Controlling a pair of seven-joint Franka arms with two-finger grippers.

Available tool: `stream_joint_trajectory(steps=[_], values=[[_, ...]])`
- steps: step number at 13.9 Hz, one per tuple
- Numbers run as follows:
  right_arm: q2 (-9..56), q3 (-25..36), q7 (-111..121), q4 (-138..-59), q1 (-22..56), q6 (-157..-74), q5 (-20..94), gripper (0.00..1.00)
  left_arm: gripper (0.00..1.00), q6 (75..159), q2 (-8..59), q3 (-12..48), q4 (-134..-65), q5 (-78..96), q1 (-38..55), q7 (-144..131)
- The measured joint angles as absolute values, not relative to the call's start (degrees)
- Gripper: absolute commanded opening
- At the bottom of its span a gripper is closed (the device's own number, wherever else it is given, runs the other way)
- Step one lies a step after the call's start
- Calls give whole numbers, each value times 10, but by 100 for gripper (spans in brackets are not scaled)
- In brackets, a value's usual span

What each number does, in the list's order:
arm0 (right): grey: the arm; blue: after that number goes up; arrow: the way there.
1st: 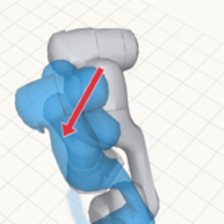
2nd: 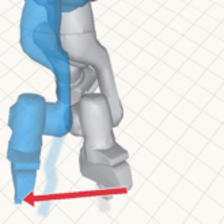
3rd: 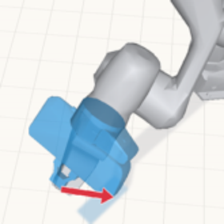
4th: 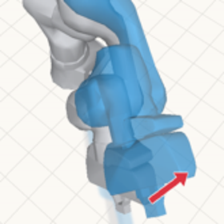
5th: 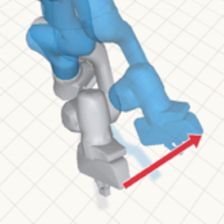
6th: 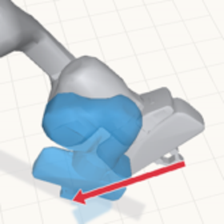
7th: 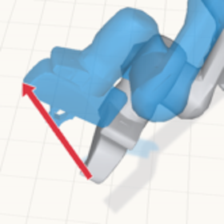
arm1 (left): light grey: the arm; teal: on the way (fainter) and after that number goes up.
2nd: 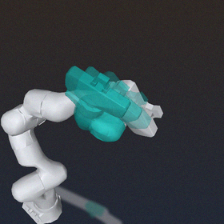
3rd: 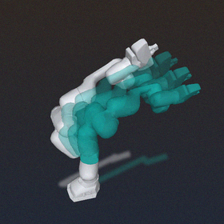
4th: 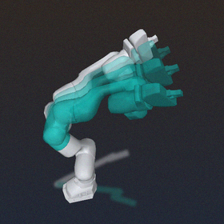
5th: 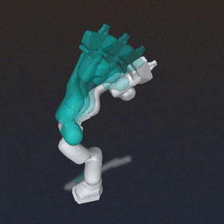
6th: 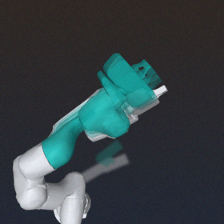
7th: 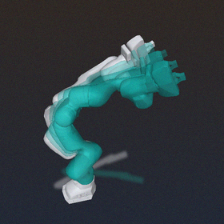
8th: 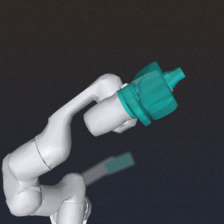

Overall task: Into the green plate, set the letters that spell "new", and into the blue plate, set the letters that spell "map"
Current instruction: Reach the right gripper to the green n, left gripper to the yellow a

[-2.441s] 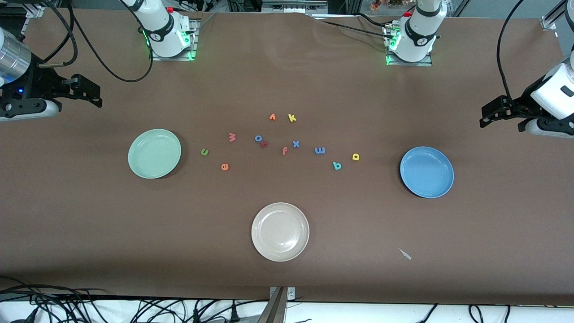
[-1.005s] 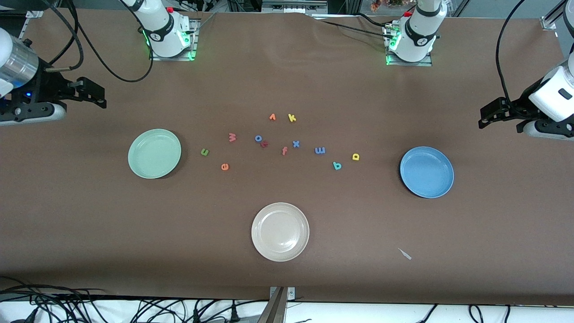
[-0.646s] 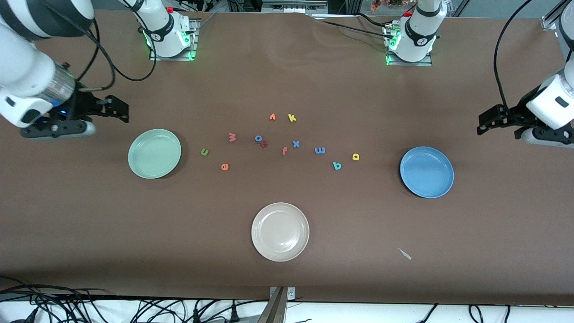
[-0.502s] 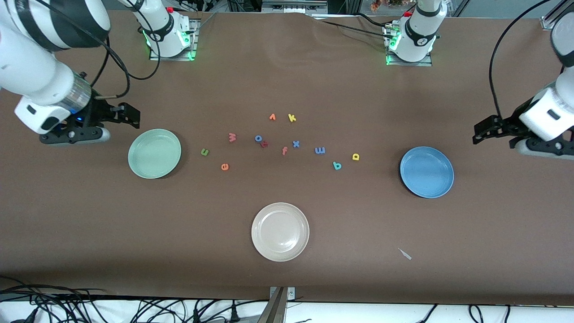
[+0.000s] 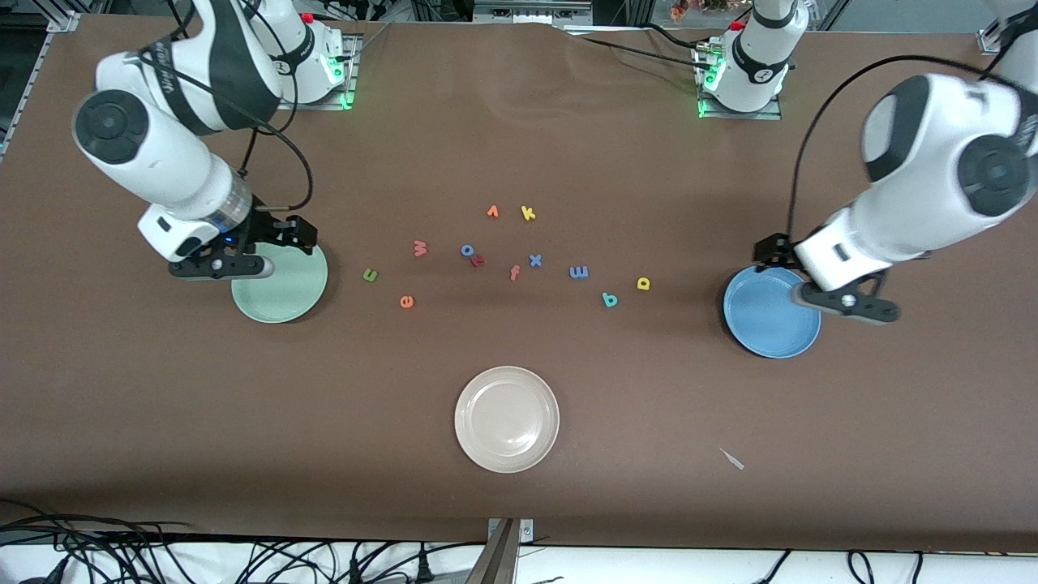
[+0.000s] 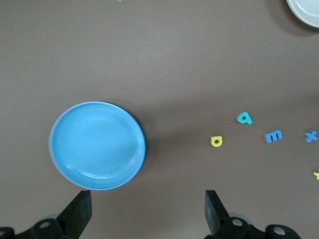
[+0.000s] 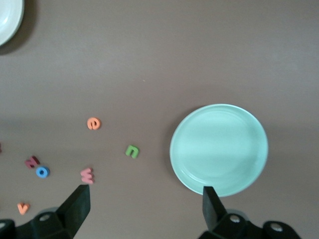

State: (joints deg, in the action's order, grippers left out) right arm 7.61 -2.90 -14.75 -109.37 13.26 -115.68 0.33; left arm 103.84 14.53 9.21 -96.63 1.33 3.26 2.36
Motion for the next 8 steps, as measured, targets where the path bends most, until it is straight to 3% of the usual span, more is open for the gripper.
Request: stream_joint_trajectory(steps=[4, 8], values=[[118, -30, -207, -1113, 156, -1232, 3, 100, 100, 1125, 158, 105, -1041, 13, 61, 15], [133, -30, -230, -1191, 163, -1350, 3, 100, 100, 1273, 160, 139, -1143, 13, 64, -33]])
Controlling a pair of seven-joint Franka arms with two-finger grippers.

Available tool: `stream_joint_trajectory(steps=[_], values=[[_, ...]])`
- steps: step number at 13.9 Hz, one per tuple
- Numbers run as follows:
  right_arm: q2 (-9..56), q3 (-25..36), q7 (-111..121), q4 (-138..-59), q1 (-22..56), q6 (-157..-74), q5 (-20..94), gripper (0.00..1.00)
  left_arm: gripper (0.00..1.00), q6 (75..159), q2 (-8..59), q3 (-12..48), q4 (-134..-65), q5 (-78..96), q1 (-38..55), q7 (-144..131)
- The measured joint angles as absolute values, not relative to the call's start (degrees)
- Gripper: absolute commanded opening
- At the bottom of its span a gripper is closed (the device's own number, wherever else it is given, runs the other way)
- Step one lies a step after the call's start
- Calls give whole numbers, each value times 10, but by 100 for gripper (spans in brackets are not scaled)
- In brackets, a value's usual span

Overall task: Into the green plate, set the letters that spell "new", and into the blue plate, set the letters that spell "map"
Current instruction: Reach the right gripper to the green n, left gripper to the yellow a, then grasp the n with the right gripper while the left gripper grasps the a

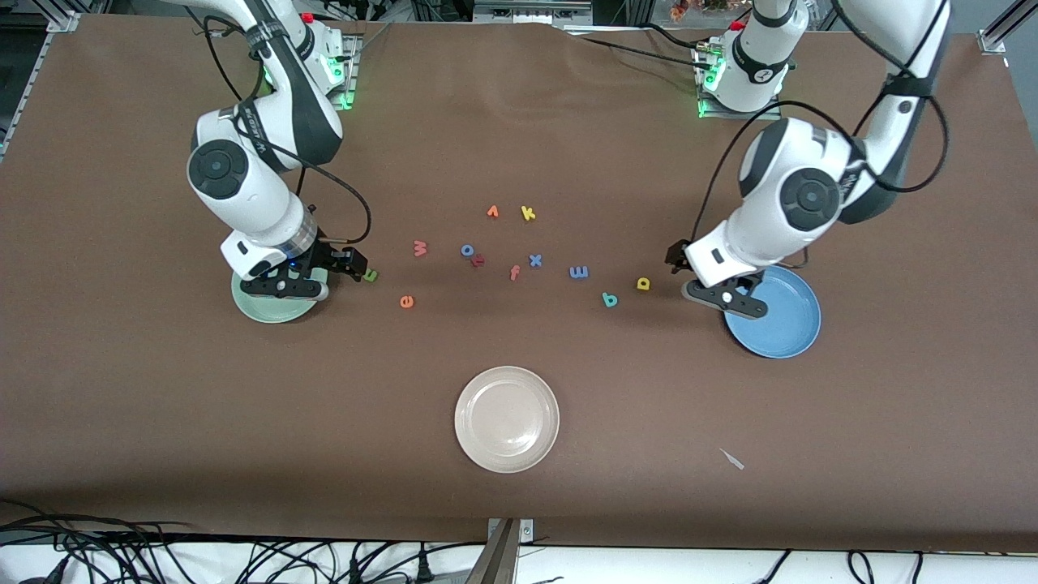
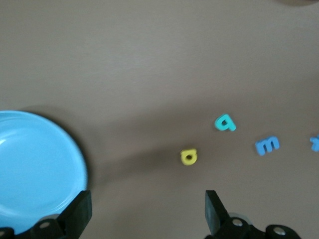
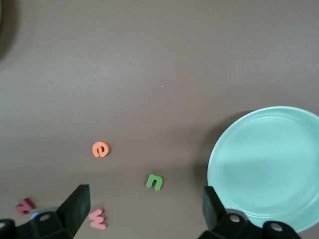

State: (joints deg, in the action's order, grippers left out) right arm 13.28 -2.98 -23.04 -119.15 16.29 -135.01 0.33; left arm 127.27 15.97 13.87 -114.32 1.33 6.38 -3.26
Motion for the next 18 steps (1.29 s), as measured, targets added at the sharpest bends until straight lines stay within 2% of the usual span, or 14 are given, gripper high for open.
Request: stream_joint_trajectory(steps=[3, 5, 10, 18], values=[[150, -30, -268, -1209, 177, -1391, 3, 99, 100, 1375, 167, 145, -1212, 13, 81, -64], [172, -30, -297, -1216, 192, -1431, 3, 99, 100, 1405, 182, 145, -1228, 13, 95, -77], [212, -29, -314, -1252, 199, -1518, 3, 99, 99, 1445, 240, 145, -1225, -62, 107, -140], [221, -26, -318, -1329, 199, -1610, 3, 96, 89, 1453, 293, 145, -1191, -107, 127, -189]])
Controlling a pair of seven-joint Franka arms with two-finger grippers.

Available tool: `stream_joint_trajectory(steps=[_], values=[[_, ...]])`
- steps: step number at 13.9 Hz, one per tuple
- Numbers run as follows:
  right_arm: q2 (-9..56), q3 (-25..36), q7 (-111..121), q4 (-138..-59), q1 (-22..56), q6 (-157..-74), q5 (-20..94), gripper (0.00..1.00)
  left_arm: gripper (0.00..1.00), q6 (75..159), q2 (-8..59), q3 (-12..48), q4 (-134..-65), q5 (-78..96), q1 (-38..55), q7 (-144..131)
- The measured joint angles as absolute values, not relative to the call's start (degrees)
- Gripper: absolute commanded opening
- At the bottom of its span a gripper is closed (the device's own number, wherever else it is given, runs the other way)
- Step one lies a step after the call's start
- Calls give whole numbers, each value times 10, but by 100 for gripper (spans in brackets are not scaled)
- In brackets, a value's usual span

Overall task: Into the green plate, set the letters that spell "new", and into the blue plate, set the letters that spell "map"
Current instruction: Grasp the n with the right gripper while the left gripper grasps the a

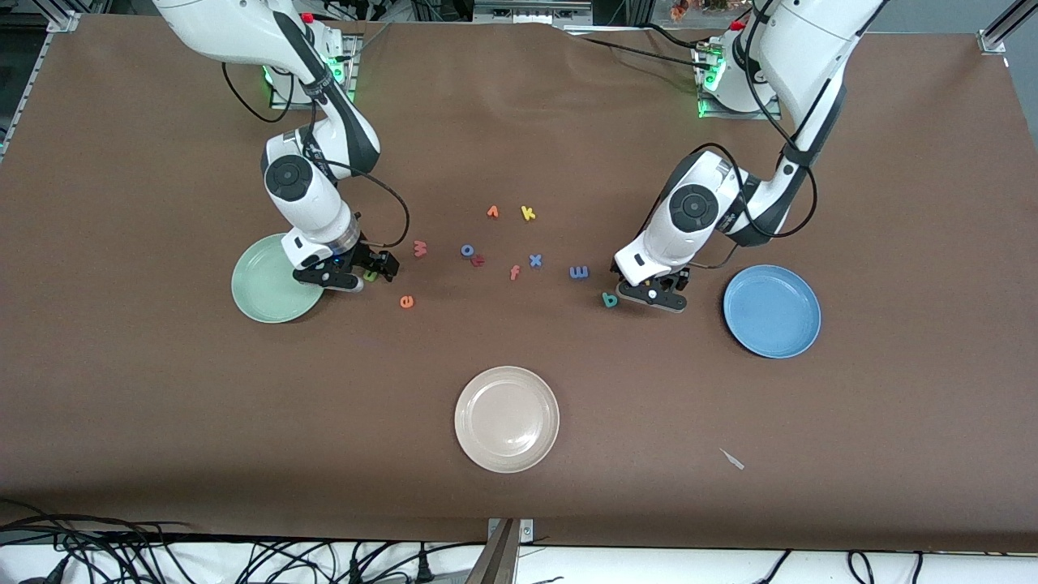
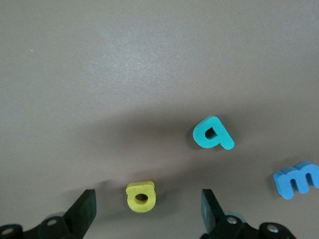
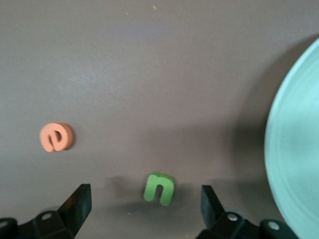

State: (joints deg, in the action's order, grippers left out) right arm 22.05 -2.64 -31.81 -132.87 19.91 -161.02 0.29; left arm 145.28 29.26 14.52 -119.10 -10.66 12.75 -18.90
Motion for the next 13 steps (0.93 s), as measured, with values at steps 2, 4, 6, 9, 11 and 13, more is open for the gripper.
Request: stream_joint_trajectory(steps=[2, 4, 6, 9, 11, 13], values=[[222, -26, -319, -1333, 199, -1617, 3, 96, 85, 1453, 300, 143, -1189, -122, 127, -192], [222, -26, -321, -1333, 199, -1617, 3, 96, 78, 1453, 304, 143, -1188, -123, 127, -192], [224, -25, -323, -1333, 199, -1619, 3, 92, 71, 1453, 305, 142, -1188, -123, 127, -192], [229, -25, -324, -1333, 199, -1624, 3, 85, 60, 1450, 307, 141, -1188, -123, 126, -192], [229, -25, -324, -1333, 199, -1626, 3, 83, 54, 1445, 307, 142, -1188, -123, 126, -192], [229, -25, -324, -1333, 199, -1626, 3, 77, 50, 1442, 306, 142, -1186, -123, 127, -192]])
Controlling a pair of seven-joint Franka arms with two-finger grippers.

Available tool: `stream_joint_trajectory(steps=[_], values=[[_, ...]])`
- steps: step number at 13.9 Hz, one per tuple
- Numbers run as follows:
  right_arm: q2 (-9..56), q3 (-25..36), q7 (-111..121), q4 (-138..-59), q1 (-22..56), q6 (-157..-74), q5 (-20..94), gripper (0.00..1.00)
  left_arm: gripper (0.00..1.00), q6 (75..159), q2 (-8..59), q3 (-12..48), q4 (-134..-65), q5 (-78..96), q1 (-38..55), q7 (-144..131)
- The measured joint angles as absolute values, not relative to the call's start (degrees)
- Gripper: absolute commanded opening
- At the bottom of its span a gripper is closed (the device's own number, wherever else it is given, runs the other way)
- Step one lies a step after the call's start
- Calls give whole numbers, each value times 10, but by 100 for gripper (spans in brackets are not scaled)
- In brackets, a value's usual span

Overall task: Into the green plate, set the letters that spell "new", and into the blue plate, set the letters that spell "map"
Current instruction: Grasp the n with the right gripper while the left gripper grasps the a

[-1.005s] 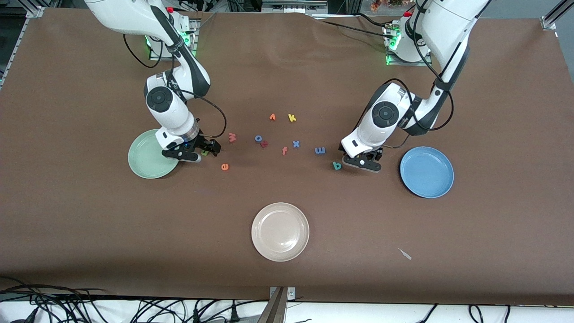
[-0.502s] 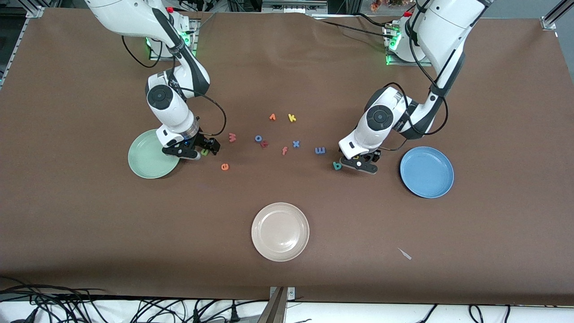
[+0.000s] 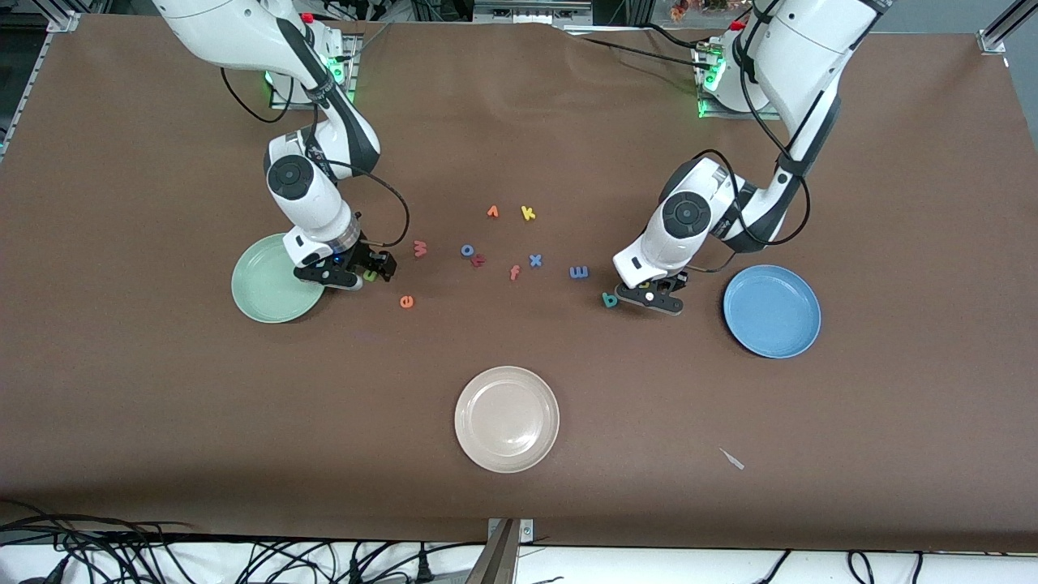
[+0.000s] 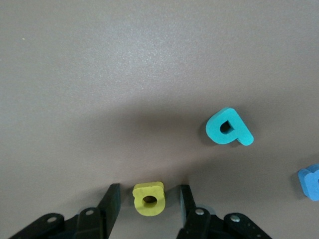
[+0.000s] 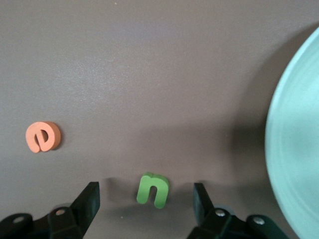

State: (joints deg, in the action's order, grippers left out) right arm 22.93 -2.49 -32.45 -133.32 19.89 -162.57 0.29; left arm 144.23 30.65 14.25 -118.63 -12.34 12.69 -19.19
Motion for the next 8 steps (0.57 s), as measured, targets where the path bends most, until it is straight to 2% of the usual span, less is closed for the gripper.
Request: stream_joint_trajectory(steps=[4, 7, 8], values=[[231, -25, -325, -1334, 199, -1626, 3, 58, 42, 1440, 306, 143, -1184, -123, 127, -192], [232, -25, -325, -1334, 199, -1629, 3, 54, 31, 1440, 306, 144, -1184, -126, 127, -192], [232, -25, -325, -1334, 199, -1629, 3, 49, 27, 1440, 306, 144, -1184, -132, 127, -193]])
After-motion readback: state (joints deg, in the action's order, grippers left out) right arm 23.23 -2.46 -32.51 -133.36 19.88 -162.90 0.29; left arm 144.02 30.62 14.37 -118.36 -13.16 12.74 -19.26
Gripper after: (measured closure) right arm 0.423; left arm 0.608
